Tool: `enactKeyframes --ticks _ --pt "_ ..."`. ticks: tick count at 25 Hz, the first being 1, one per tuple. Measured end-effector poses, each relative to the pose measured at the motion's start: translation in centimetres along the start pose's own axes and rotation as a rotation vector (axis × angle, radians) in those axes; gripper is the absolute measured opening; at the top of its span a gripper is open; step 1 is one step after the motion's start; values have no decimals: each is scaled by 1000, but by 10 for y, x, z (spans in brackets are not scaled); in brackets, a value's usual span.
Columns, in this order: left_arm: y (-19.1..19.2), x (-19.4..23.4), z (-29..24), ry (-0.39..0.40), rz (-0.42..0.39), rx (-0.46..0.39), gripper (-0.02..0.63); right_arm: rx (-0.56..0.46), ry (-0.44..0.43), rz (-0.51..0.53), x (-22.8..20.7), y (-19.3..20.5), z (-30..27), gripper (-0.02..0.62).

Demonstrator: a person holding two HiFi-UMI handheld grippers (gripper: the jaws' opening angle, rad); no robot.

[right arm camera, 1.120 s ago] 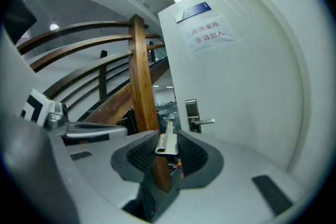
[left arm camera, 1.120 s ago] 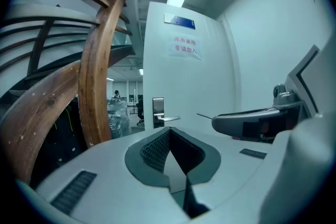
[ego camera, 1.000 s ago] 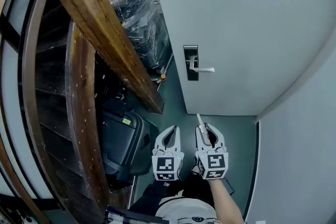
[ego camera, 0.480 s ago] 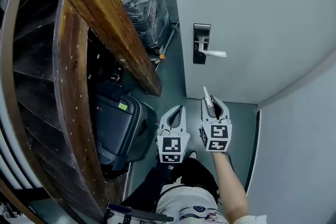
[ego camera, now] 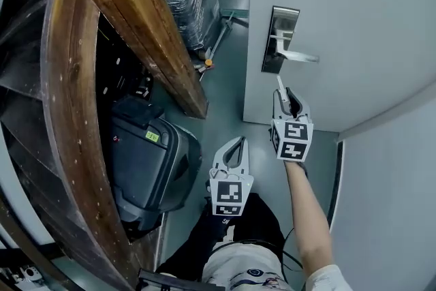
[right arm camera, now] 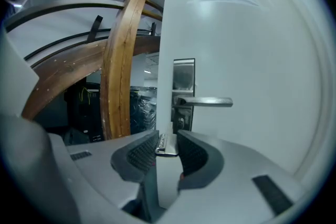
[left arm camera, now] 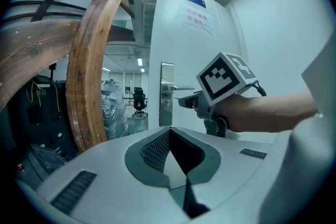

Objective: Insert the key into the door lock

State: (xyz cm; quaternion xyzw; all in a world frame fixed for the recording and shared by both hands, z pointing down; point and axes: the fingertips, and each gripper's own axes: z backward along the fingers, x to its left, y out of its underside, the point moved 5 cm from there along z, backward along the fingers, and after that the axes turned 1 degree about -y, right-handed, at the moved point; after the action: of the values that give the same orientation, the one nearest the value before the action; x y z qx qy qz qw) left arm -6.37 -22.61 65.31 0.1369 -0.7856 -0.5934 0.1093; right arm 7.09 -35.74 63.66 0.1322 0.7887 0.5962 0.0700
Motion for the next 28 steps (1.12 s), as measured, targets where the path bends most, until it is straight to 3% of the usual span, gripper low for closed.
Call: enactKeyframes --ticks 10,28 --pt "35 33 -17 -14 10 36 3 2 51 -35 -18 5 -67 117" --pt "44 53 -33 -18 26 62 3 17 82 -89 -24 6 -94 117"
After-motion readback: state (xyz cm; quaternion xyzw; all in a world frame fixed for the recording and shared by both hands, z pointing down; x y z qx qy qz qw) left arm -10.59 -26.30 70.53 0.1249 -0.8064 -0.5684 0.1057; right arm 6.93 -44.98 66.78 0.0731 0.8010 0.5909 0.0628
